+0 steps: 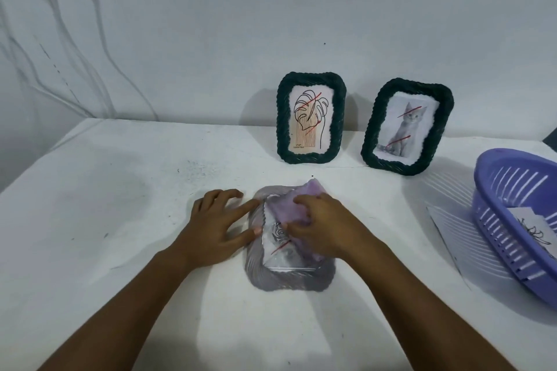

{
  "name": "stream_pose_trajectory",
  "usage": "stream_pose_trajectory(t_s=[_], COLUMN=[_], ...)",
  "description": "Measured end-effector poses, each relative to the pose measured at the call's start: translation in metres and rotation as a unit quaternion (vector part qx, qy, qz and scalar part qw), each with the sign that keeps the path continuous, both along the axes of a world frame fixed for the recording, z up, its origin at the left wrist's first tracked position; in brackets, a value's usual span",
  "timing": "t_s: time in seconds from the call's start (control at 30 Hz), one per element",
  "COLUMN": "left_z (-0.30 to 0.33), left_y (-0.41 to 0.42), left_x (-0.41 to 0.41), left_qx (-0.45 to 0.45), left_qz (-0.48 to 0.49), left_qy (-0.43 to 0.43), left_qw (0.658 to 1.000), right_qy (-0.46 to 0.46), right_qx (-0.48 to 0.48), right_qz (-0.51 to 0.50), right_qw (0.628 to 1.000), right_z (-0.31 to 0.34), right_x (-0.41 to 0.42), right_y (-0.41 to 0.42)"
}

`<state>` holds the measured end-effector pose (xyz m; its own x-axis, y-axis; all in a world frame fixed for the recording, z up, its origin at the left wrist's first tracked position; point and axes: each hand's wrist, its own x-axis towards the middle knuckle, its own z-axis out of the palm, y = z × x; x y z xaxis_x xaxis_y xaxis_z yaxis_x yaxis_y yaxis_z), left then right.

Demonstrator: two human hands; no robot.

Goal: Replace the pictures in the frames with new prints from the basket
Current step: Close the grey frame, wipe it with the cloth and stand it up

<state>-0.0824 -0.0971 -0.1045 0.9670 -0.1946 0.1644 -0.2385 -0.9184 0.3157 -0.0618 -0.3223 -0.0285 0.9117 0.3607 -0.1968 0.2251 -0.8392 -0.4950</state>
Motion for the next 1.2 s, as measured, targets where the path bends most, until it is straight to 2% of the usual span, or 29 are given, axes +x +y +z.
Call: stream_pose_trajectory(t_s=[0.1,0.23,0.3,0.43,0.57,0.7,0.77,0.83,0.93,0.97,1.0,1.1,1.2], left_z=[-0.002,-0.004,-0.005,-0.007,-0.009,-0.009,-0.009,-0.01,-0.01,-0.01,-0.01,-0.008,-0.007], left_y=[0.0,0.002,0.003,0.004,0.004,0.004,0.004,0.004,0.004,0.004,0.005,0.005,0.003], left_x=[0.0,0.002,0.003,0.004,0.004,0.004,0.004,0.004,0.003,0.004,0.004,0.004,0.005], left_qx=[0.01,0.01,0.011,-0.001,-0.002,0.001,-0.002,0.0,0.0,0.001,0.002,-0.001,-0.006], left_qz=[-0.004,-0.004,-0.005,-0.009,-0.01,-0.009,-0.008,-0.007,-0.01,-0.011,-0.012,-0.008,-0.007], left_qy=[-0.008,-0.017,-0.02,-0.028,-0.035,-0.032,-0.036,-0.034,-0.041,-0.044,-0.043,-0.029,-0.027], left_qw=[1.0,1.0,1.0,1.0,0.999,0.999,0.999,0.999,0.999,0.999,0.999,1.0,1.0], right_qy=[-0.019,-0.07,-0.084,-0.177,-0.261,-0.262,-0.267,-0.304,-0.329,-0.32,-0.312,-0.311,-0.315], right_qx=[-0.031,-0.111,-0.102,-0.083,-0.036,-0.036,-0.034,-0.027,-0.058,-0.076,-0.081,-0.061,-0.04], right_qz=[0.061,0.171,0.188,0.17,0.089,0.004,-0.006,0.044,0.238,0.273,0.268,0.14,0.068], right_qw=[0.997,0.977,0.973,0.966,0.961,0.964,0.963,0.951,0.912,0.904,0.908,0.938,0.946], right_z=[-0.003,-0.013,-0.021,-0.042,-0.056,-0.056,-0.058,-0.057,-0.056,-0.054,-0.054,-0.053,-0.058], right_x=[0.006,0.012,0.014,0.014,0.01,0.009,0.006,-0.002,-0.019,-0.021,-0.019,-0.002,0.024], right_y=[-0.012,-0.038,-0.044,-0.044,-0.03,-0.004,0.01,0.018,0.004,-0.004,-0.012,-0.02,-0.005])
